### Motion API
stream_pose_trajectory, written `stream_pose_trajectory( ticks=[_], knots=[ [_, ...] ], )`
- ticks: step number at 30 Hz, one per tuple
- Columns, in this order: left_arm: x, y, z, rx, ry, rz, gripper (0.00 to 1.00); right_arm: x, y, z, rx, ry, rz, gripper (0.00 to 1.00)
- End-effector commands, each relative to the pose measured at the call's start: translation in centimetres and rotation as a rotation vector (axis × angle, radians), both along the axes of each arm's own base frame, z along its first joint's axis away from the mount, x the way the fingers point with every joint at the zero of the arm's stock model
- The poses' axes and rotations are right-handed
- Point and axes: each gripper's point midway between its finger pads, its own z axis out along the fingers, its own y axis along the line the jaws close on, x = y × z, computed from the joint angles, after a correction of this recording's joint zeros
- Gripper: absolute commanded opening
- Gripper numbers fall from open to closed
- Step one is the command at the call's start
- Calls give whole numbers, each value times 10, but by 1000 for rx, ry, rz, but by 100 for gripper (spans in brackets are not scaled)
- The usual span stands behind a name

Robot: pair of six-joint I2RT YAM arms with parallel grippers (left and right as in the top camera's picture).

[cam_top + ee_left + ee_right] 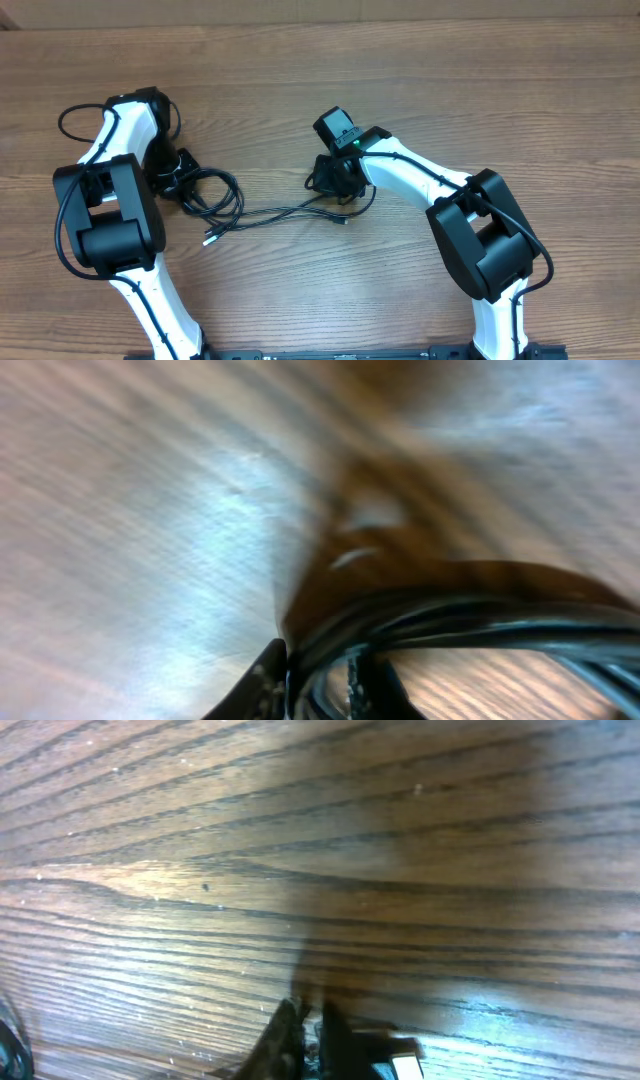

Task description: Untangle cables

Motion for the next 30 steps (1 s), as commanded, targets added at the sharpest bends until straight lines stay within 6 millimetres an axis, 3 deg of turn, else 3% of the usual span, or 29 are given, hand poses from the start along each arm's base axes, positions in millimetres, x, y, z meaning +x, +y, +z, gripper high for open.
stream_pose_trajectory(
  ticks=[1,3,7,15,19,24,30],
  knots=[
    [8,-40,-3,-232,-65,-127,14,1,-10,-10,-25,0,22,11],
    [12,-61,-4,-318,-97,-171,8,-1,1,-6,42,0,94,15],
    [13,-99,-7,-400,-121,-249,6,-9,26,7,211,8,238,20],
    [16,-157,-13,-379,-133,-340,6,-8,32,11,245,4,246,22],
    [17,-157,-18,-288,-123,-309,5,-9,31,10,241,8,245,22],
    [20,-137,-22,-147,-113,-261,4,-8,23,6,192,9,223,22],
    [20,-150,-20,-245,-123,-251,4,0,10,-3,76,-21,130,23]
  ],
)
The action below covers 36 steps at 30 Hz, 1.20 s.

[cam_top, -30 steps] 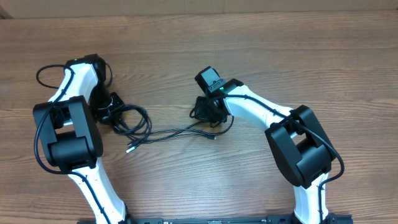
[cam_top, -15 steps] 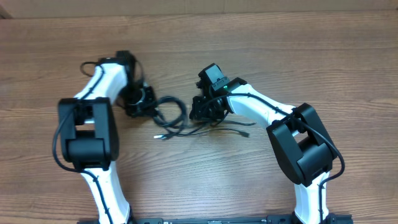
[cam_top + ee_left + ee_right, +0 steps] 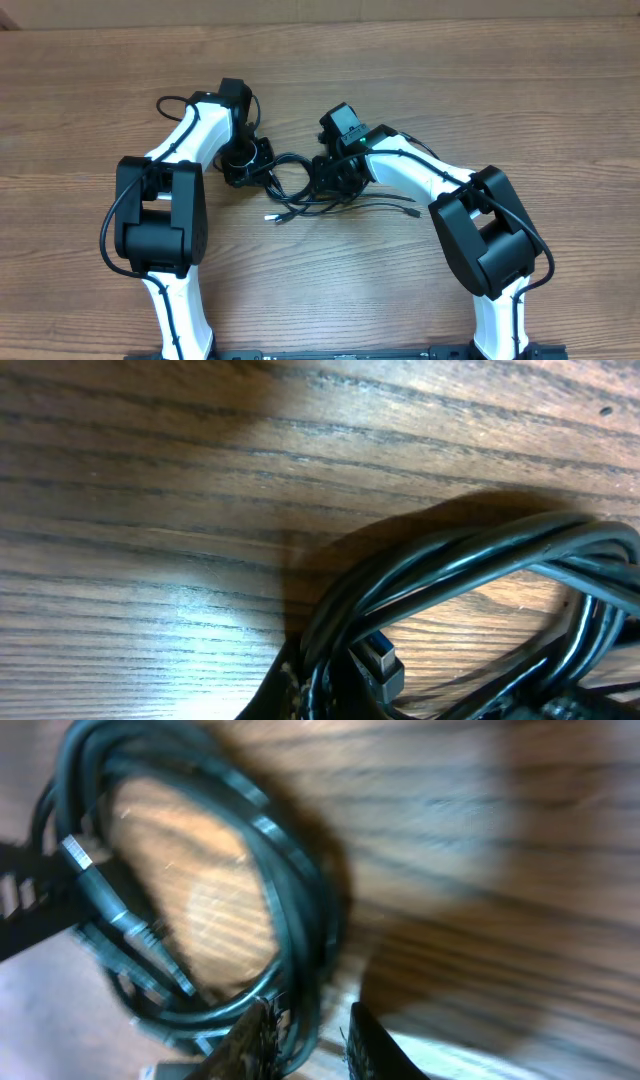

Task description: Untangle cables

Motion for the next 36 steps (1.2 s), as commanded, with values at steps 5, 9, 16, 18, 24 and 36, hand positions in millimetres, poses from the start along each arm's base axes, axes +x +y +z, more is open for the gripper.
stream_pose_trajectory(
  ticks=[5,9,16,18,24,36],
  knots=[
    [-10,-3,-14,-49,44,-1,6,0,-4,-23,-152,-56,-62,21],
    [-8,-20,-6,-192,9,-74,8,-1,-5,-30,-204,-70,-101,19],
    [-2,-7,-3,-236,-16,-69,7,-2,-29,-27,-280,-7,-173,17],
    [0,1,-3,-234,-19,-46,8,3,-44,-22,-332,0,-196,19],
    [10,30,-2,-249,-43,37,8,9,-63,-18,-376,35,-232,25],
    [15,76,-6,-195,-71,92,16,23,-104,-23,-594,130,-212,32]
  ],
)
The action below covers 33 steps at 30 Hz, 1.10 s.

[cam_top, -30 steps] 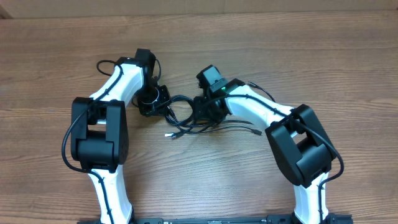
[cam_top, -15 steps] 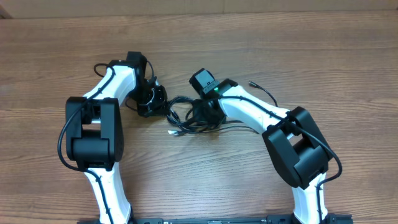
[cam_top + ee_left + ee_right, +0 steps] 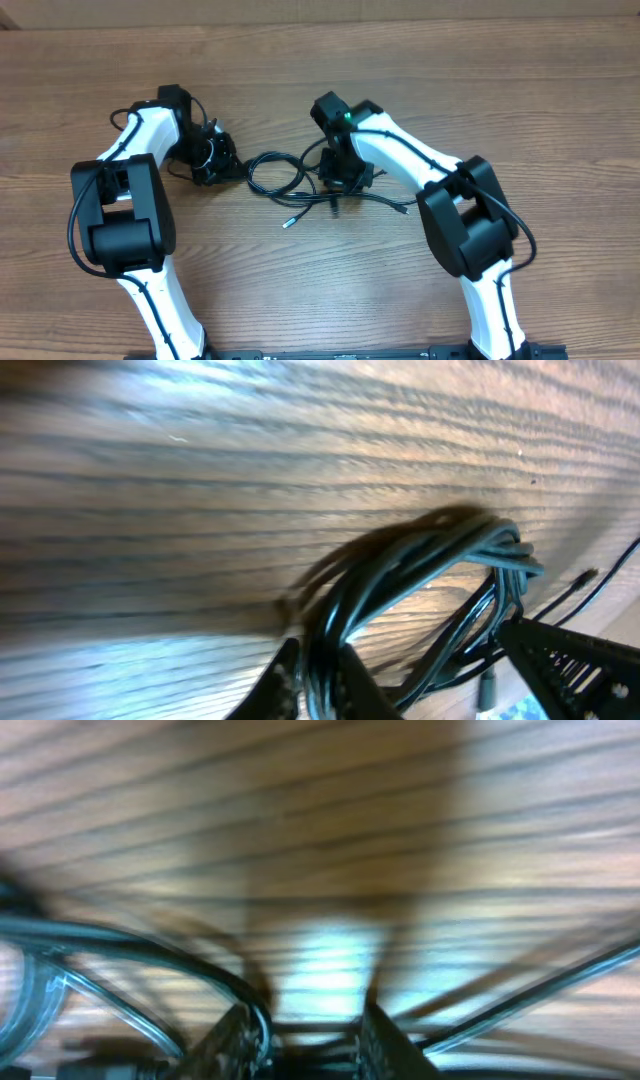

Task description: Untangle cables

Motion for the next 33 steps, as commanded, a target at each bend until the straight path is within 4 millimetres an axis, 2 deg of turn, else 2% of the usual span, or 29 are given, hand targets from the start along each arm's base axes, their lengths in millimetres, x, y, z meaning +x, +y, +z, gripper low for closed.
stream_pose_trajectory(
  ticks=[1,7,10,12,15,16,19,22,24,28,33],
  knots=[
    [-1,29,-14,108,9,13,20,21,-63,-17,-247,-16,-18,32],
    [-1,40,-20,181,11,7,30,55,-130,-5,-478,-137,-70,31],
    [0,42,-21,195,6,6,35,66,-149,-3,-517,-165,-83,34],
    [0,42,-21,195,6,6,38,70,-155,-4,-499,-153,-47,36],
    [0,39,-19,176,6,7,40,65,-141,-11,-374,-92,20,41],
    [2,27,-14,107,-18,-13,46,58,-122,-16,-261,-49,57,41],
    [6,4,-3,-22,-101,-103,53,51,-92,-19,-87,-5,80,42],
    [6,-6,-1,-49,-111,-123,55,47,-67,-17,42,14,79,42],
    [5,-15,0,-60,-112,-141,53,46,-62,-17,74,19,80,42],
    [-2,-43,3,-84,-101,-202,44,41,-65,-10,75,44,158,42],
    [-12,-81,-4,-26,-88,-303,51,31,-57,21,144,97,277,45]
  ],
)
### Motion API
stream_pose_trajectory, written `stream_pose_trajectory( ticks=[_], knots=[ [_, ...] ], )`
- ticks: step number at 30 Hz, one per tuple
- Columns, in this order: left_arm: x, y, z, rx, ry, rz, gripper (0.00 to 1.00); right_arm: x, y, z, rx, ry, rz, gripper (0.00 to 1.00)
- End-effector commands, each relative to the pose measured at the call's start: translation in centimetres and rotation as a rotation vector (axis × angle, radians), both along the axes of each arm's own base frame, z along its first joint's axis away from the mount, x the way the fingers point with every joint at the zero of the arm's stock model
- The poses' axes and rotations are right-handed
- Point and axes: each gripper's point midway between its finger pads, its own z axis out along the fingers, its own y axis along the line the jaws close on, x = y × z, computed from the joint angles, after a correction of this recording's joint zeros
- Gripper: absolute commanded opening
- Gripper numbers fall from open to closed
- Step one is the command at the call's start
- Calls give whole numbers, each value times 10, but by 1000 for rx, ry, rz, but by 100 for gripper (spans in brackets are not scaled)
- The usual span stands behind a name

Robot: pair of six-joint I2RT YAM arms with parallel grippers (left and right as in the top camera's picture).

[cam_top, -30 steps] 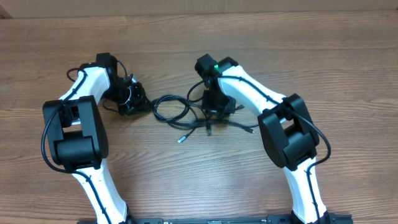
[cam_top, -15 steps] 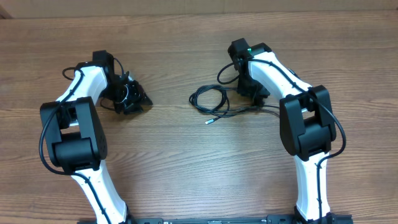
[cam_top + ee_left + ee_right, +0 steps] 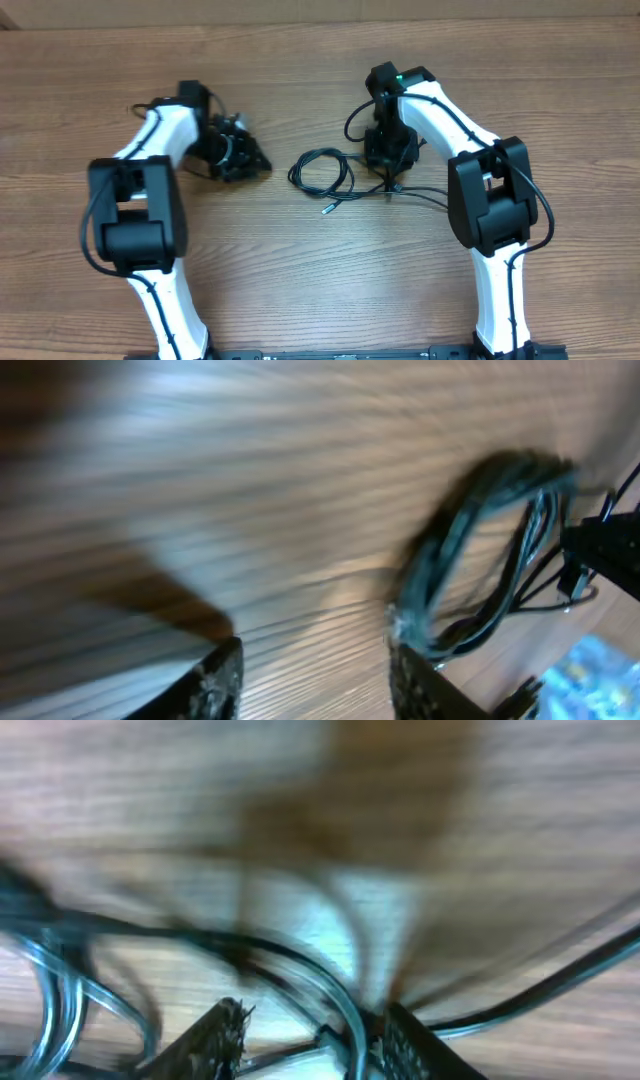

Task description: Untangle cables

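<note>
A loose coil of black cable lies on the wooden table between the arms, and its plug end points toward the front. My left gripper stands just left of the coil, open and empty; the coil shows to its right, blurred. My right gripper is down on the coil's right side. Its jaws are apart, with a black strand running between them near the right finger. That view is blurred.
Thin black strands trail right from under the right gripper across the wooden table. Both white arms reach in from the front edge, the left arm and the right arm.
My left gripper was shut on the cable bundle and is now open, with the coil lying to its right. My right gripper has moved right and farther back, and the coil has shifted right.
First the arms were apart, each shut on cable, with strands stretched between them. Then both met at the middle over a bunched coil. Then the left held the bundle further left while the right stood open over the strands. Now the left has let go.
</note>
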Motion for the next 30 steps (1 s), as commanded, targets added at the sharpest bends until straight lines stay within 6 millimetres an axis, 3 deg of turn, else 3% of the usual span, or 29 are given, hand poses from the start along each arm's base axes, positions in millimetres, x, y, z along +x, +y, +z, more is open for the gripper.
stream_pose_trajectory(
  ticks=[1,5,8,16,23,30],
  knots=[
    [-13,-30,-13,54,31,-75,52,5,22,19,110,-10,120,46],
    [-23,-50,-17,105,43,-123,53,7,28,22,116,-26,140,53],
    [-27,-53,-22,172,54,-121,49,9,33,17,122,-43,149,54],
    [-19,-42,-30,294,20,-101,29,11,55,8,118,-110,243,55],
    [-14,-23,-32,344,18,-71,30,13,50,2,-69,-182,328,56],
    [-7,1,-32,342,32,-9,30,5,49,-6,-123,-175,362,60]
  ],
)
